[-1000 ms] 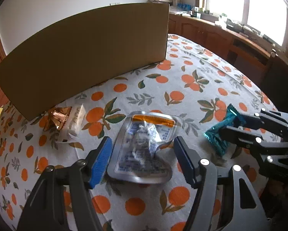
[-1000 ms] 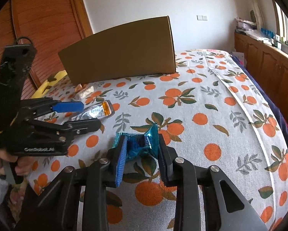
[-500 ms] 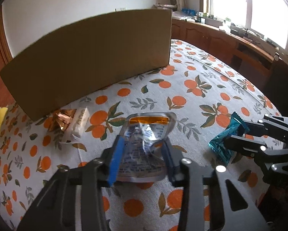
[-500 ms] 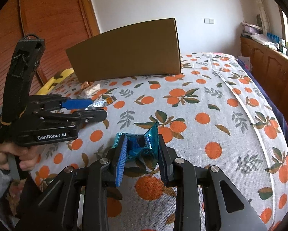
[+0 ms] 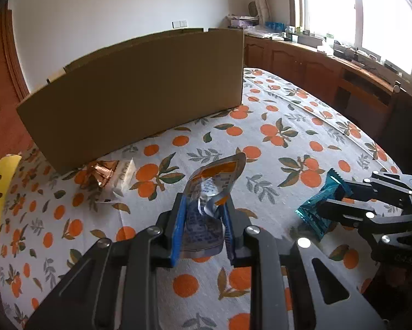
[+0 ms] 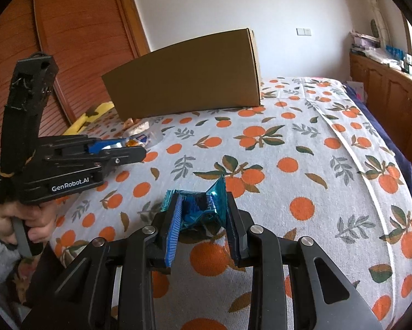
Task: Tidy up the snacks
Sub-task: 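Lift both snacks and carry them over the cardboard box, then lower both snacks into the box and open both tools, then move both tools back toward the remaining snacks on the bedspread, then grasp the copper wrapper with the left tool while the right tool grasps the white packet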
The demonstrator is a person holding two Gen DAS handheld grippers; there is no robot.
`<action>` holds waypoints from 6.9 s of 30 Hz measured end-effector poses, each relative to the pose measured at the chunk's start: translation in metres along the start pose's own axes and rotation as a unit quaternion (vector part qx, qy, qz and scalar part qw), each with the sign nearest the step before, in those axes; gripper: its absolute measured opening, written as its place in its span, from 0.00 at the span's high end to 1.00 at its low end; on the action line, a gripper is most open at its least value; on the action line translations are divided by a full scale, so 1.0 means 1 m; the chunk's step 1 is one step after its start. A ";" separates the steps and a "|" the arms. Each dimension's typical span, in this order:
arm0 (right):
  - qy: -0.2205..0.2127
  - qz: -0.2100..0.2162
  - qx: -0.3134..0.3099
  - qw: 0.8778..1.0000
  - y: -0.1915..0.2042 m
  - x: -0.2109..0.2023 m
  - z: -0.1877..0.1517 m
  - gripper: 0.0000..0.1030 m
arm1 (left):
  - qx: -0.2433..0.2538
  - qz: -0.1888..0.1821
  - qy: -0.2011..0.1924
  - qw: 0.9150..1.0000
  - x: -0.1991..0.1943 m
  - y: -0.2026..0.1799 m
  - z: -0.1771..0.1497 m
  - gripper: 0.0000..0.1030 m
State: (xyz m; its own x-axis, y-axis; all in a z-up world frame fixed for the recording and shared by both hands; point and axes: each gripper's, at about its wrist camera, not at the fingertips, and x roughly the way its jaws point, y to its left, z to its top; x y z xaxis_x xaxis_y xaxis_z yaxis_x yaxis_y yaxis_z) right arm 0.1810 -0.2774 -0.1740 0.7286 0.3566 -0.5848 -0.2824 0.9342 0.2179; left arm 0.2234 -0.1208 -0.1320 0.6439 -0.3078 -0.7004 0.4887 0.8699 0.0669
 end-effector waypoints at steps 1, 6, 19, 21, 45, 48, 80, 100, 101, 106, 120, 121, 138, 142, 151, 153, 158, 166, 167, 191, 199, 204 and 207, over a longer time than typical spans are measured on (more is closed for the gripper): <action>-0.001 0.002 0.001 1.000 -0.001 -0.001 -0.001 0.73 | 0.001 0.000 -0.002 1.000 -0.003 -0.002 0.001 0.78; -0.001 0.013 0.008 1.000 -0.003 -0.004 -0.002 0.73 | 0.004 0.005 -0.009 1.000 -0.012 -0.009 0.008 0.78; -0.021 0.017 0.010 1.000 -0.002 -0.018 -0.002 0.73 | -0.019 0.019 -0.027 0.999 -0.027 -0.009 0.015 0.78; -0.024 0.014 0.011 1.000 -0.003 -0.020 -0.001 0.73 | -0.028 0.019 -0.033 0.999 -0.031 -0.007 0.015 0.78; -0.065 -0.024 -0.058 0.996 0.027 -0.030 0.085 0.73 | -0.011 -0.003 -0.096 0.995 -0.068 0.036 0.061 0.77; -0.074 -0.027 -0.071 0.994 0.033 -0.026 0.104 0.73 | -0.005 0.004 -0.106 0.994 -0.069 0.045 0.075 0.77; -0.061 -0.035 -0.131 0.989 0.041 0.101 0.221 0.73 | -0.041 0.014 -0.144 0.989 0.004 0.138 0.140 0.77; -0.049 -0.028 -0.124 0.991 0.035 0.130 0.217 0.72 | -0.061 0.011 -0.116 0.991 0.045 0.148 0.131 0.76; -0.049 -0.027 -0.123 0.991 0.035 0.130 0.216 0.72 | -0.063 0.008 -0.115 0.991 0.046 0.149 0.130 0.76; -0.048 -0.034 -0.122 0.991 0.036 0.131 0.216 0.72 | -0.076 0.003 -0.115 0.990 0.047 0.153 0.128 0.73; -0.054 -0.033 -0.106 0.992 0.028 0.130 0.216 0.58 | -0.084 0.004 -0.119 0.989 0.043 0.158 0.124 0.70; -0.056 -0.034 -0.110 0.992 0.030 0.129 0.216 0.58 | -0.085 0.003 -0.119 0.989 0.040 0.159 0.124 0.70; -0.064 -0.032 -0.124 0.990 0.071 0.062 0.195 0.57 | -0.074 0.001 -0.096 0.993 -0.023 0.153 0.059 0.52; -0.049 -0.039 -0.121 0.991 0.076 0.060 0.177 0.57 | -0.081 0.003 -0.065 0.995 -0.010 0.148 0.040 0.52; -0.017 -0.035 -0.098 0.994 0.077 0.065 0.144 0.57 | -0.139 0.006 -0.015 0.990 0.024 0.141 0.025 0.52; -0.006 -0.032 -0.093 0.995 0.076 0.071 0.138 0.57 | -0.148 0.012 -0.005 0.989 0.032 0.141 0.026 0.52; 0.019 -0.028 -0.090 0.995 0.074 0.086 0.128 0.57 | -0.155 0.018 0.026 0.987 0.054 0.139 0.027 0.52; 0.040 -0.014 -0.077 0.996 0.079 0.103 0.122 0.57 | -0.162 0.015 0.043 0.986 0.050 0.150 0.019 0.52; 0.043 -0.011 -0.075 0.996 0.080 0.105 0.122 0.57 | -0.162 0.016 0.044 0.986 0.048 0.152 0.018 0.52; 0.131 0.024 -0.066 0.989 0.111 0.178 0.120 0.55 | -0.202 -0.006 0.044 0.978 0.021 0.187 -0.016 0.55; 0.123 -0.024 -0.127 0.984 0.123 0.180 0.114 0.81 | -0.162 0.006 0.027 0.986 0.010 0.173 -0.021 0.64; 0.122 -0.017 -0.122 0.985 0.116 0.175 0.113 0.81 | -0.160 0.005 0.008 0.987 -0.002 0.167 -0.018 0.64; 0.119 -0.009 -0.112 0.986 0.112 0.170 0.112 0.81 | -0.162 0.003 -0.004 0.987 -0.009 0.165 -0.014 0.64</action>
State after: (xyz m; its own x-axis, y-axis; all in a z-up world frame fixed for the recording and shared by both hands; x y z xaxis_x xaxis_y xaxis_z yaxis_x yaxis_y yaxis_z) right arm 0.3434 -0.1118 -0.1613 0.5748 0.3031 -0.7601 -0.4209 0.9061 0.0431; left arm 0.2899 0.0305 -0.1243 0.6516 -0.3038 -0.6951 0.2721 0.9489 -0.1597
